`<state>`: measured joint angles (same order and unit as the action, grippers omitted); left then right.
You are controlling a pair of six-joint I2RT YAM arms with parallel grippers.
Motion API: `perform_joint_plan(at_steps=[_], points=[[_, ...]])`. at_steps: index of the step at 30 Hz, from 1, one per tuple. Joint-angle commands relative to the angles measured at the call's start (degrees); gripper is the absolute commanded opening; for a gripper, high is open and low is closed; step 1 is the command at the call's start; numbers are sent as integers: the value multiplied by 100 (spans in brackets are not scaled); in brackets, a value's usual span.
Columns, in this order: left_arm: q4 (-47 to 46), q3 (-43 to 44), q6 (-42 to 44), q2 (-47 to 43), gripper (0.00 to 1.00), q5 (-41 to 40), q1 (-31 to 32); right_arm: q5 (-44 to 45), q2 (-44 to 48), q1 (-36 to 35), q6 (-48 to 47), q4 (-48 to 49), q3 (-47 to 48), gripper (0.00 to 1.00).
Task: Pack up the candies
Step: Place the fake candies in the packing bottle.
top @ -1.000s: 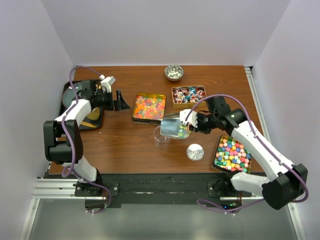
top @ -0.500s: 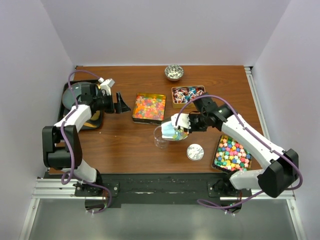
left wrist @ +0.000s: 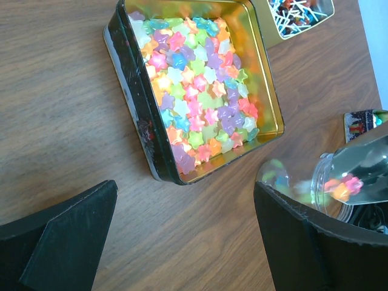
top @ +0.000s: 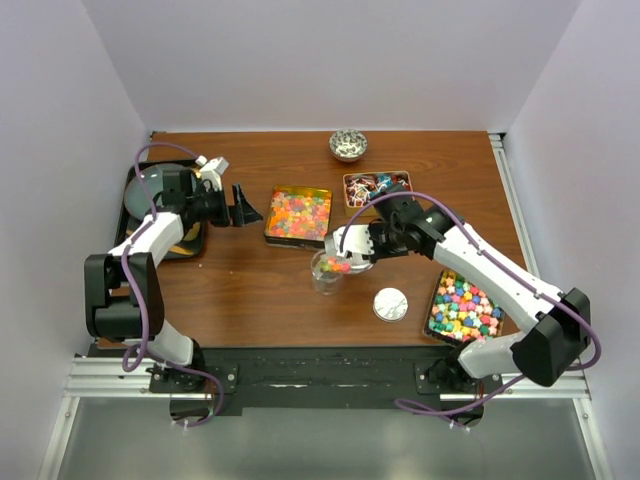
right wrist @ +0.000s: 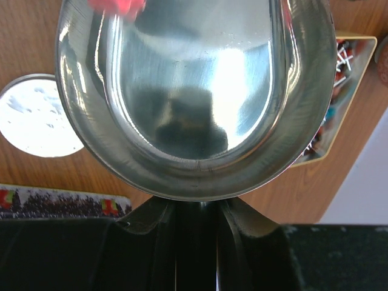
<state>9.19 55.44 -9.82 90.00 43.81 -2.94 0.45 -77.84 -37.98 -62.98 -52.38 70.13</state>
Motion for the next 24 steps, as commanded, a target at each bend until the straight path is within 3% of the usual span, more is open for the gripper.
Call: perform_joint_plan(at_steps=[1, 7, 13, 18, 24], points=[[-330, -60, -116, -132, 100, -223, 101, 421, -29, -166, -179, -299, 484, 0], [-479, -103, -186, -61, 100, -321, 127, 658, 67, -298, -382, -466, 484, 0], [-436, -279, -160, -88, 100, -864, 136, 351, 77, -281, 57, -458, 1318, 0], [-497, -499, -424, -105, 100, -1252, 136, 464, -713, -246, 550, -98, 2101, 0], [-322, -446, -318, -53, 89, -1630, 145, 948, -2213, -184, 532, 44, 3154, 0]])
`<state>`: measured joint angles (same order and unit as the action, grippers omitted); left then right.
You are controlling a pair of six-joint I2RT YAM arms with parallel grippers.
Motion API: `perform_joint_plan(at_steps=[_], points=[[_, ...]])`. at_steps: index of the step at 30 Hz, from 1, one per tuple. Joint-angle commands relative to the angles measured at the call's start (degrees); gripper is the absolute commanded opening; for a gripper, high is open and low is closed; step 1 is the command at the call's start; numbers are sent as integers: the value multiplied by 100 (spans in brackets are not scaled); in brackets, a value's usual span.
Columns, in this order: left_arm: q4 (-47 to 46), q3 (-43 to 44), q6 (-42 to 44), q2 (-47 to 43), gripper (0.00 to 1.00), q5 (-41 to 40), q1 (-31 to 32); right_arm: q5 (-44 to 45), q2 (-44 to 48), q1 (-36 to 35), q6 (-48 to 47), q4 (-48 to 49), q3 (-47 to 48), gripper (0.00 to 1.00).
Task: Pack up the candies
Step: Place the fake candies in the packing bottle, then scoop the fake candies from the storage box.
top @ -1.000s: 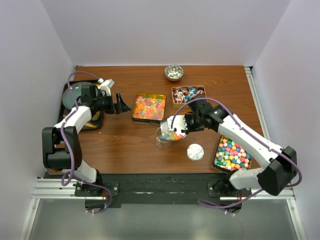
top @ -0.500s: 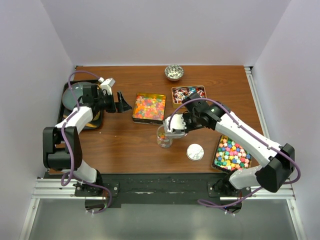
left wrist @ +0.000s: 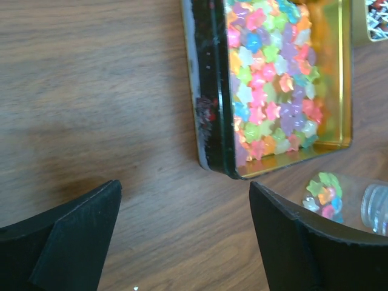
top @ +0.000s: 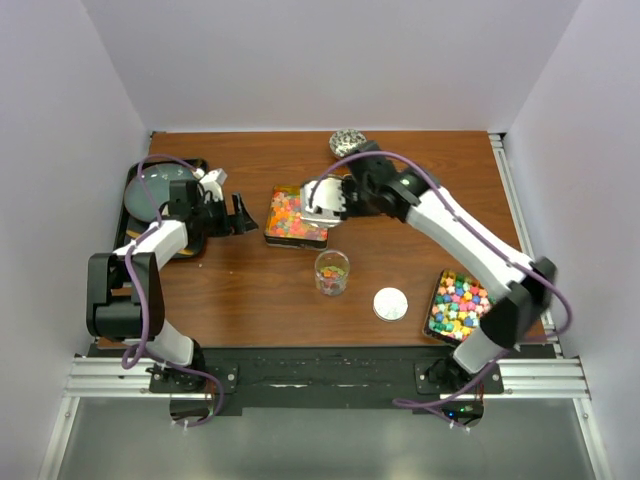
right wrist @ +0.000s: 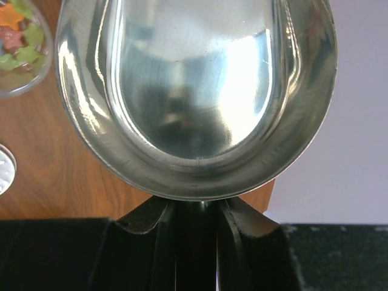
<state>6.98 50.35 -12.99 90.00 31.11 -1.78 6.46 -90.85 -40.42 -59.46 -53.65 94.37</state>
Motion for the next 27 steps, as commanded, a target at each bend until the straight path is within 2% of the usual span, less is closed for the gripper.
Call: perform_joint_plan(at_steps=[1, 8, 12, 13, 17, 27], points=[[-118, 54, 16, -26, 85, -395, 37, 408, -1126, 87, 181, -12, 950, 0], [-329, 107, -1, 299, 62, -597, 265, 593, -2674, 131, 5, -1014, 3058, 0], [-180, 335, 7, 711, 46, -642, 354, 795, -3044, 131, -267, -1464, 3518, 0], [-188, 379, 7, 765, 37, -624, 371, 856, -3088, 123, -337, -1543, 3544, 0], [-215, 432, -54, 975, 35, -475, 380, 1033, -3290, 131, -610, -2008, 3711, 0], [-487, 178, -54, 1108, 38, -273, 442, 1489, -4053, 131, -672, -2492, 4318, 0]])
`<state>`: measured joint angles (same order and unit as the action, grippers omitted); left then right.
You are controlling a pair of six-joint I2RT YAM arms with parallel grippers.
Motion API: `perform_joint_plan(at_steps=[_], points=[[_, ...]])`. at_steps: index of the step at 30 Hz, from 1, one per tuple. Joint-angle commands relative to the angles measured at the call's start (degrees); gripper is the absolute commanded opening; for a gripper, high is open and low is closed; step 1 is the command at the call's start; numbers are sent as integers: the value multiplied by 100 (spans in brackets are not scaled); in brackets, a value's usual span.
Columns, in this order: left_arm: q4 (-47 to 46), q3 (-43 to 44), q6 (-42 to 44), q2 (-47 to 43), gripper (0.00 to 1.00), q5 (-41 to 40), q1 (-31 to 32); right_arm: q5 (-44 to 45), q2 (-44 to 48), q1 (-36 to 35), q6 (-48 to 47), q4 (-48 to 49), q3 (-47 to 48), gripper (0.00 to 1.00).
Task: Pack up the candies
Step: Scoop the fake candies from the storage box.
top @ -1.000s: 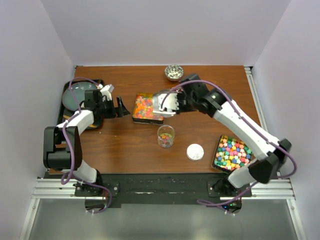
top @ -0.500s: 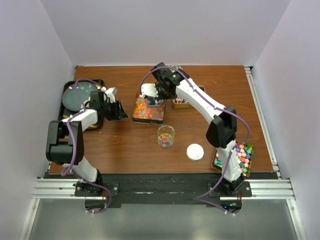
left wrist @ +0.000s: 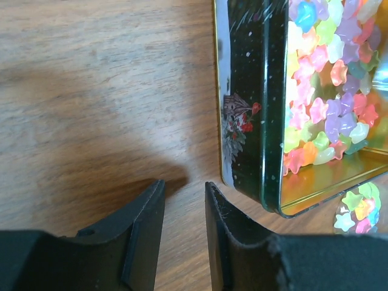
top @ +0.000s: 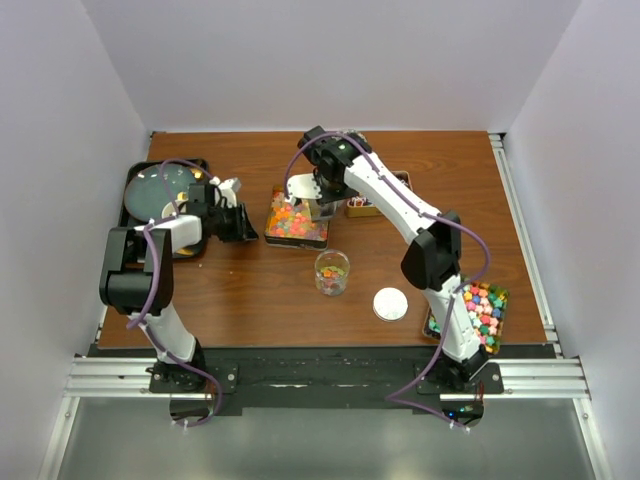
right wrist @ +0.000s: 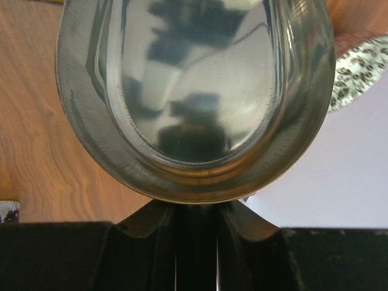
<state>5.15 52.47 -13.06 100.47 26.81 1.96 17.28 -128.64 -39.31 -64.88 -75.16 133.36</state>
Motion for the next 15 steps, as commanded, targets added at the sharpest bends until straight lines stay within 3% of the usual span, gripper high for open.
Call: perform_joint_plan(at_steps=[1, 15], points=[[-330, -52, -48, 61, 38, 167, 120, 443, -345, 11, -139, -377, 532, 0], [-831, 167, -329, 641, 38, 633, 657, 1067, -1146, 11, -762, -1054, 1201, 0]])
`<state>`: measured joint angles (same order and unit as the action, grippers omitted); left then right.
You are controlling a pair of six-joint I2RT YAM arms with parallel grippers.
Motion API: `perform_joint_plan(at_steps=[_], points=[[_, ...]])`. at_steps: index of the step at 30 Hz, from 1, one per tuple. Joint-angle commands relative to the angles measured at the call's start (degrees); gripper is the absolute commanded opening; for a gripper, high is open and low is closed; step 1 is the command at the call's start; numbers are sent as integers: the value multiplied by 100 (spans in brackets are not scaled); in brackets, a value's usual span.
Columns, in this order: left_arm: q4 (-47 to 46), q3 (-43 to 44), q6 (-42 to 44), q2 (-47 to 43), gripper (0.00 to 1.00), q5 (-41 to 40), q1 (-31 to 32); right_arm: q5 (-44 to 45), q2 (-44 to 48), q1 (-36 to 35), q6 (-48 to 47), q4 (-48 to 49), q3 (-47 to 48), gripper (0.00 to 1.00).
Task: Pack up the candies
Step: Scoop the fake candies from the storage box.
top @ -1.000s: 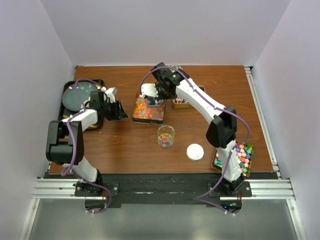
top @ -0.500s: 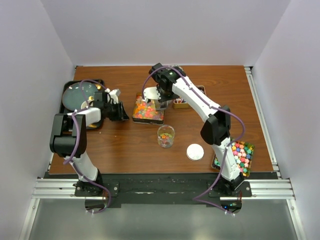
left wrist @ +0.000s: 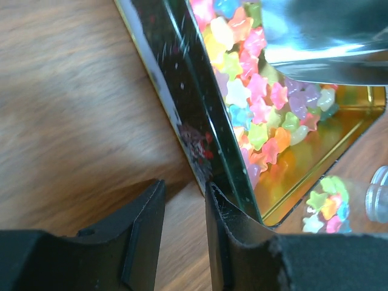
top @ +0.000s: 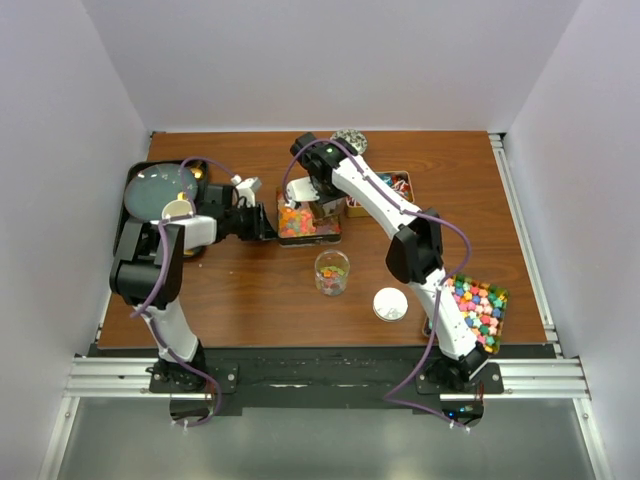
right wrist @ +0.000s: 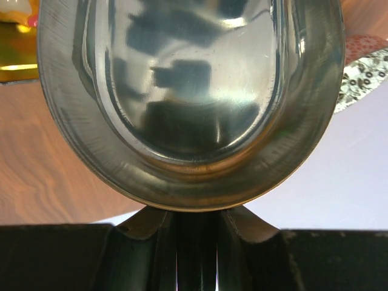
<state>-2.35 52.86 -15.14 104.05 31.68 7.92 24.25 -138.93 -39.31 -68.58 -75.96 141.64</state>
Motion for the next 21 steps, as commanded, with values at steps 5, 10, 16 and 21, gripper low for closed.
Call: perform_joint_plan(at_steps=[5, 10, 16, 21], points=[[-292, 66, -244, 440, 38, 286, 60, 309, -370, 11, -508, -1087, 276, 0], [-301, 198, -297, 660, 38, 426, 60, 133, -608, 2, -569, -1359, 215, 0], [-363, 207, -323, 722, 38, 629, 52, -25, -767, 29, -631, -1483, 276, 0], [-565, 75, -350, 696, 39, 1014, 34, -279, -477, 169, -569, -1500, -224, 0]])
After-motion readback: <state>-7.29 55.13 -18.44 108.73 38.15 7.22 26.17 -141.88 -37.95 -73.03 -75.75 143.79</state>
